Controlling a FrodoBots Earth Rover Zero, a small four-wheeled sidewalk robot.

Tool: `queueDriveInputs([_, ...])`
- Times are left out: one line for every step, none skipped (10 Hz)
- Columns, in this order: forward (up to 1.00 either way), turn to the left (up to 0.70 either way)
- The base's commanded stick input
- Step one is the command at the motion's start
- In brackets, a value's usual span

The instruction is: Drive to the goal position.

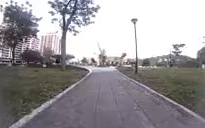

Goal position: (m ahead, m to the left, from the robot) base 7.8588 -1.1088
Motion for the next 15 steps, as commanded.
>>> queueDriveInputs([1.00,0.00])
queueDriveInputs([1.00,0.00])
queueDriveInputs([1.00,0.00])
queueDriveInputs([1.00,0.00])
queueDriveInputs([1.00,0.00])
queueDriveInputs([1.00,0.00])
queueDriveInputs([1.00,0.00])
queueDriveInputs([1.00,0.00])
queueDriveInputs([1.00,0.00])
queueDriveInputs([1.00,0.00])
queueDriveInputs([1.00,-0.03])
queueDriveInputs([1.00,-0.38])
queueDriveInputs([1.00,-0.16])
queueDriveInputs([0.87,0.00])
queueDriveInputs([0.39,0.00])
